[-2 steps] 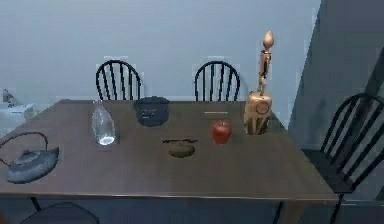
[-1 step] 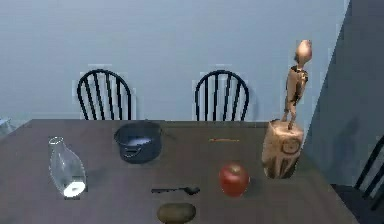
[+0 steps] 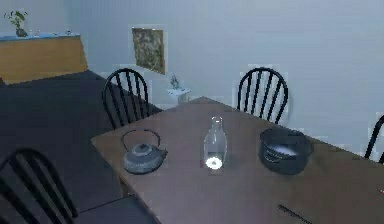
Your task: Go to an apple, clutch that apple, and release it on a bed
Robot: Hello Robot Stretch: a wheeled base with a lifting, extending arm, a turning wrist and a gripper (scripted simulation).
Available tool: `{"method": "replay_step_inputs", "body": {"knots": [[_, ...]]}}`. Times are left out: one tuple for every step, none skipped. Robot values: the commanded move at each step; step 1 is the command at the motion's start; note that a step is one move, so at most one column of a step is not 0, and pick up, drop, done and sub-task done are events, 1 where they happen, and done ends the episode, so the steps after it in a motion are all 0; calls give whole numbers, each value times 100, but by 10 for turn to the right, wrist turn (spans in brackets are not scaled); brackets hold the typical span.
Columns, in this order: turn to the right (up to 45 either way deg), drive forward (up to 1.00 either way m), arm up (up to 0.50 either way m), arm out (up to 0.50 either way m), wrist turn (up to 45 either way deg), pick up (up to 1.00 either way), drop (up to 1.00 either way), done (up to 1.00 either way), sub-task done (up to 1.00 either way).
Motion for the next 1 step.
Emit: {"method": "replay_step_inputs", "body": {"knots": [[-270, 0, 0, 0, 0, 0, 0, 0, 0]]}}
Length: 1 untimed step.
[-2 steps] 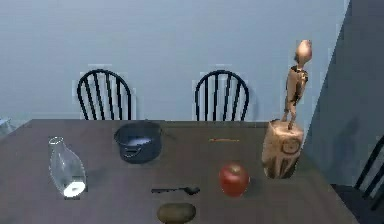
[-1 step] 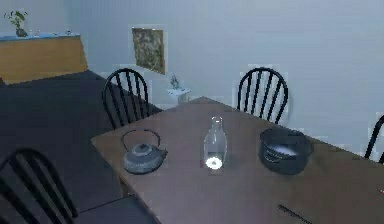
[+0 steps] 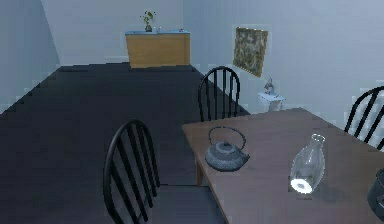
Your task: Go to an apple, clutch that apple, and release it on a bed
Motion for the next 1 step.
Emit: {"method": "replay_step_inputs", "body": {"knots": [[0, 0, 50, 0, 0, 0, 0, 0, 0]]}}
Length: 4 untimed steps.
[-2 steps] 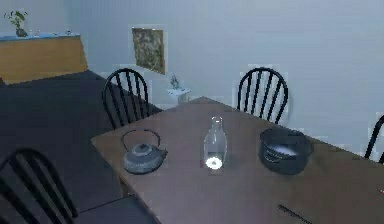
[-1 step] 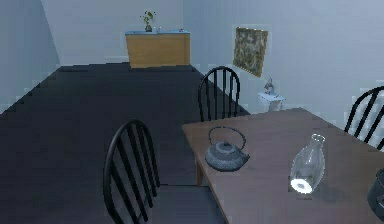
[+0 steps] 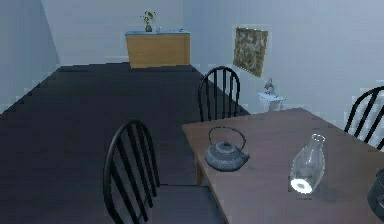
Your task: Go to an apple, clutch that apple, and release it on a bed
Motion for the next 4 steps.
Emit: {"method": "replay_step_inputs", "body": {"knots": [[0, 0, 38, 0, 0, 0, 0, 0, 0], [0, 0, 0, 26, 0, 0, 0, 0, 0], [0, 0, 0, 0, 450, 0, 0, 0, 0], [0, 0, 0, 0, 450, 0, 0, 0, 0]]}}
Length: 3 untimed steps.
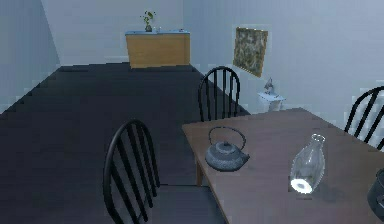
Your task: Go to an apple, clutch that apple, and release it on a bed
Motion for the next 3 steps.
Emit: {"method": "replay_step_inputs", "body": {"knots": [[0, 0, 0, 0, 450, 0, 0, 0, 0], [0, 0, 0, 0, 270, 0, 0, 0, 0], [0, 0, -24, 0, 0, 0, 0, 0, 0]]}}
